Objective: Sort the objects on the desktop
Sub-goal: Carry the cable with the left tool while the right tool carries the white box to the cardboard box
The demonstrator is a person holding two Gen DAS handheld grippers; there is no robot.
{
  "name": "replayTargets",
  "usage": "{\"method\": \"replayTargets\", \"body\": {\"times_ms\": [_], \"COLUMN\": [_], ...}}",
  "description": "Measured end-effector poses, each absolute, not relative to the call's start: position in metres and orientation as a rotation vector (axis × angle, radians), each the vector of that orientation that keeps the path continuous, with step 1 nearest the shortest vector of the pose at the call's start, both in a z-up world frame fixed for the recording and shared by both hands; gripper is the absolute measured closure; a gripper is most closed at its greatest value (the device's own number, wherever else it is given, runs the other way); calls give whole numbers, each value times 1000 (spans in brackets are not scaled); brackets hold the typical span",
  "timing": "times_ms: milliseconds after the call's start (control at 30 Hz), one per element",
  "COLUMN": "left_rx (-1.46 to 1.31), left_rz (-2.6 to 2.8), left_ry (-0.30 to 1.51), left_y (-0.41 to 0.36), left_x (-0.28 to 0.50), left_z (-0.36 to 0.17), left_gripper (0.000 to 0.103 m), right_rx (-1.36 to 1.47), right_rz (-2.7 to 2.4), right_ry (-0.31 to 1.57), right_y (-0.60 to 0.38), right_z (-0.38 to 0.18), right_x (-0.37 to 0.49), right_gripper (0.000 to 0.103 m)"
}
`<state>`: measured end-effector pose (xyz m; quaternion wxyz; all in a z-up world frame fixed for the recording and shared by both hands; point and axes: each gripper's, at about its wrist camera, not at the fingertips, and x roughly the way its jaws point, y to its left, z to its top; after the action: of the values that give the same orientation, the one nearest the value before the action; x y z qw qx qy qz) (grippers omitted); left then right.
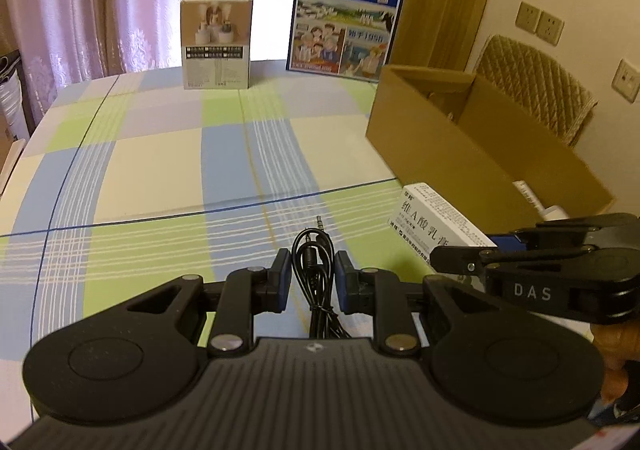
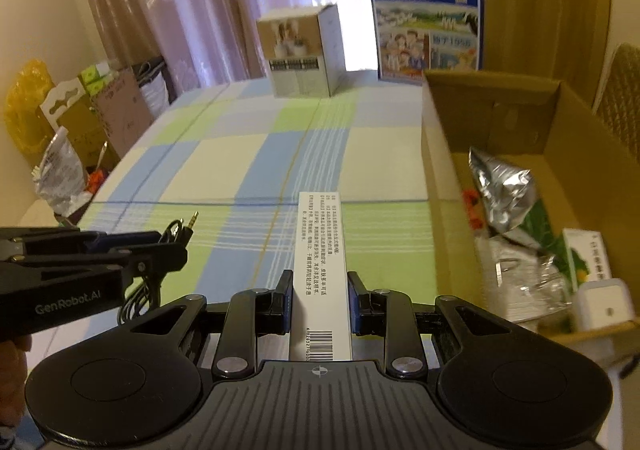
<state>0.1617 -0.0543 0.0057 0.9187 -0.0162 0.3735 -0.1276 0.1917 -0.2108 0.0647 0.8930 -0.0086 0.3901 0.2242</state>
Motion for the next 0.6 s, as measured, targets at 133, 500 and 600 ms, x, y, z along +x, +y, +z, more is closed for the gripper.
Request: {"method": "replayTargets", "body": {"times_ms": [133, 500, 600], "left_rx": [-63, -57, -57], "left_rz": [-240, -286, -315], "left_ry": [746, 695, 688], "left_y": [-58, -96, -110], "left_x": [145, 114, 110], "left_z": [21, 56, 61], "left_gripper": [85, 85, 85], "right_rx": [-28, 4, 10], "right_rz": [466, 409, 395], "right_ry": [774, 722, 709], "right_y": [-220, -265, -277], "right_z": [83, 113, 120], "right_x": [173, 144, 139], "right_gripper": [80, 80, 80]}}
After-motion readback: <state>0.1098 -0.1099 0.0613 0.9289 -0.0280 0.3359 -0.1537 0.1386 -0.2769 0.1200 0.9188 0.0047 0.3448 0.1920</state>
